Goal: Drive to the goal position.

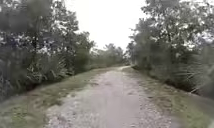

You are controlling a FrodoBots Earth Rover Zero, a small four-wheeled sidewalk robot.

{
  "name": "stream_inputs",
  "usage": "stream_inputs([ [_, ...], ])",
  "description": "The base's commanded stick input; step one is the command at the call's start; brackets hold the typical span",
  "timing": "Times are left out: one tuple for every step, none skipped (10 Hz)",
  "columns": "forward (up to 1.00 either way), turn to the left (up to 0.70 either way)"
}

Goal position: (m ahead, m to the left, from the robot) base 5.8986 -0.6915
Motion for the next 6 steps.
stream_inputs([
  [0.7,0.0],
  [0.7,0.0],
  [0.7,0.0],
  [0.7,0.0],
  [0.7,0.0],
  [0.7,0.0],
])
